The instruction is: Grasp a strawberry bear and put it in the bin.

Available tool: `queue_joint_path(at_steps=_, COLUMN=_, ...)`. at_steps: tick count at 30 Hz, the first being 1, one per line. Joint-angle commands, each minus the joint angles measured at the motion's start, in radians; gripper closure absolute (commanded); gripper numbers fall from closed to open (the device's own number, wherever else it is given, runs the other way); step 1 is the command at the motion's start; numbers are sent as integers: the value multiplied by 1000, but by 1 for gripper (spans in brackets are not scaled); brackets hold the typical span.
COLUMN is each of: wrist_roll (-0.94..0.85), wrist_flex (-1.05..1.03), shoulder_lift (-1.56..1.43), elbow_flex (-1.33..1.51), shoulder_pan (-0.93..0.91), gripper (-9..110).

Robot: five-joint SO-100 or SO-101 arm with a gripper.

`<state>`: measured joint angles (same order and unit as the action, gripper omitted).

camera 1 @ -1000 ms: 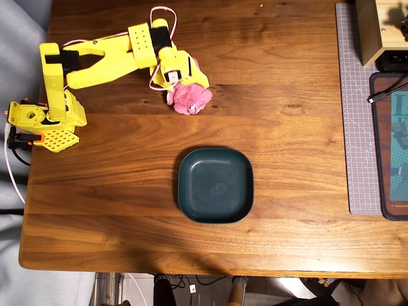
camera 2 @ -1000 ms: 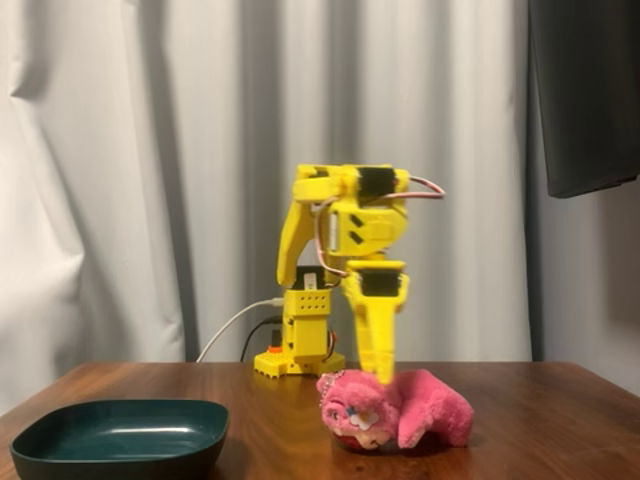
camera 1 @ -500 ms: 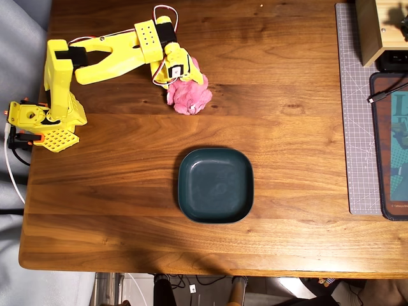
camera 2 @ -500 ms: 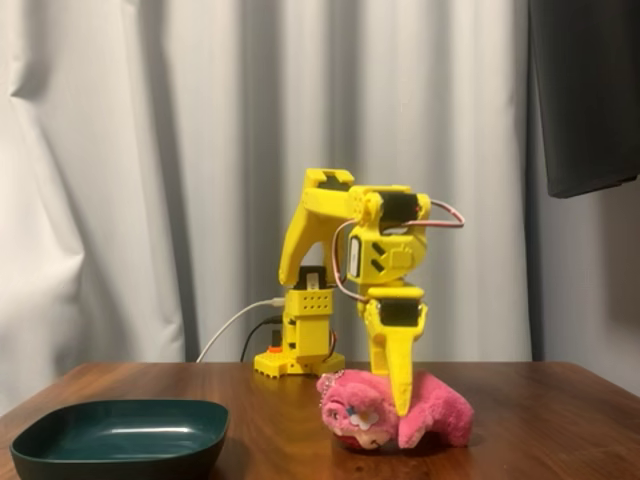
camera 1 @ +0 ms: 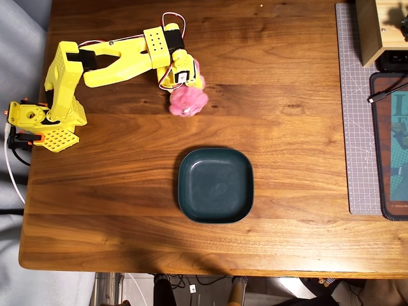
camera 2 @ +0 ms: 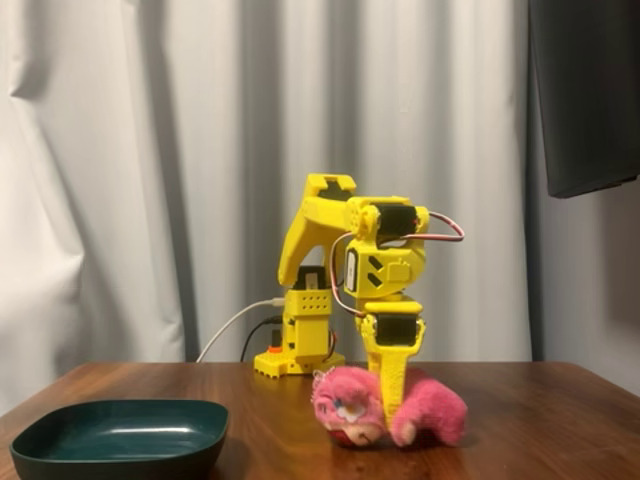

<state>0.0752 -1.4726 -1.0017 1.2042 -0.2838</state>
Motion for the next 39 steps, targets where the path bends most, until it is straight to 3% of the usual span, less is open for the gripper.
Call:
queue_joint_path(at_steps=1, wrist_roll=8, wrist_flex=-12, shoulder_lift=-3, elbow_flex=-58, shoulder_pan=25, gripper=101)
queue_joint_path(at_steps=9, wrist_roll=49, wrist_flex=-58, shoulder_lift=-123, elbow_flex=-31, shoulder_pan=31, gripper=102)
queue_joint_path(at_steps=14, wrist_roll=77, wrist_flex=69, shoulder_lift=-598, elbow_flex=330, shoulder_pan=32, gripper=102)
queue_joint_path(at_steps=22, wrist_roll=21, wrist_flex=-37, shoulder_lift=-1006, elbow_flex=379, shoulder_pan=91, gripper=102)
queue_joint_path(at_steps=25, wrist_roll=-6, wrist_flex=6, shoulder_lift=-1060, elbow_flex=443, shoulder_pan=175, gripper=102)
queue_joint_path(at_steps=33, wrist_roll=-229, wrist_flex=176, shoulder_lift=-1092, elbow_flex=525, shoulder_pan=629, gripper=102)
queue_joint_path(at_steps=39, wrist_roll=-319, wrist_flex=290, shoulder_lift=-1040, elbow_flex=566, shoulder_pan=729, gripper=102)
